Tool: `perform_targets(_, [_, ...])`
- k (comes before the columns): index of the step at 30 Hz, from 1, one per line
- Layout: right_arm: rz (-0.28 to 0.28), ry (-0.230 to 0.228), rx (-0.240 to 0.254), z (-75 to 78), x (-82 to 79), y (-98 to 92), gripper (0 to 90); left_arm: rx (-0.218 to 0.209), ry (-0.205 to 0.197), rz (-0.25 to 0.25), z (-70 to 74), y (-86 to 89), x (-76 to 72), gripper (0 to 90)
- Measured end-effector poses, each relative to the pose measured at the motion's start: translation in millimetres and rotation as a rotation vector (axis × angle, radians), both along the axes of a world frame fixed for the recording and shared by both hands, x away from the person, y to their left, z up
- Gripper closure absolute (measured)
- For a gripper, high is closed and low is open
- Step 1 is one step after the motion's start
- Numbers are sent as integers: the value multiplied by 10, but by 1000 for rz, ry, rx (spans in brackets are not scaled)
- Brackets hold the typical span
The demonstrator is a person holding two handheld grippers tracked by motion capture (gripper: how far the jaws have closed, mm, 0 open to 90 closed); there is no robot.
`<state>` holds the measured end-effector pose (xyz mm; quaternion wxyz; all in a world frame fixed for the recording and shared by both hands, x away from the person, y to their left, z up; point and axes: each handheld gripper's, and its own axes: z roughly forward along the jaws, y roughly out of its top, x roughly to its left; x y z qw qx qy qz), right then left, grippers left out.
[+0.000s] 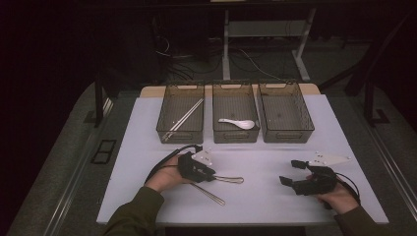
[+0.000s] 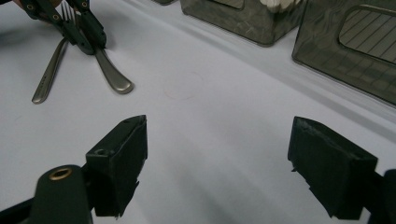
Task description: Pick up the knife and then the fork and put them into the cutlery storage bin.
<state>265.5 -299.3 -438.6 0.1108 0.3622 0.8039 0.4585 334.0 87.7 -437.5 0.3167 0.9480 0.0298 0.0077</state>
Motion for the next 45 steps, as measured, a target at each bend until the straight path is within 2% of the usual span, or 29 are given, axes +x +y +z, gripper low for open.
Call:
perform_targets(5, [1,1,-1,0,4,6,197,-26,24,-17,-19,13,60,789])
perform_targets(8, [2,1,0,0,7,6,197,-18,20,-16,-12,3,62,781])
perform_targets(13, [2,5,-3,-7,16,5,197,-12,39,28,-7,-38,41,779])
perform_targets(19, [8,5,-3,-7,15,22,197,-7,41,51,-2,-52,29,791])
perform_targets(23, [9,4,0,-6,14,15,198,-1,31,40,7,-59,32,792])
perform_targets(26, [4,6,4,-3,16,7,197,9,4,37,18,-85,48,792])
perform_targets(27, [3,6,5,-3,16,4,198,2,11,43,18,-99,51,793])
perform_targets(30, [5,3,8,1,14,-3,198,4,2,37,51,-144,70,792])
perform_targets(34, [6,2,10,7,12,-6,198,-16,-7,38,128,-193,84,792])
perform_targets(41, [46,4,7,89,7,44,179,-31,-24,29,239,-260,72,793])
perform_targets(43, [73,2,-1,141,21,75,160,-40,-21,23,274,-271,62,793])
perform_targets(45, [129,18,-3,190,51,119,168,-58,-21,21,310,-279,47,793])
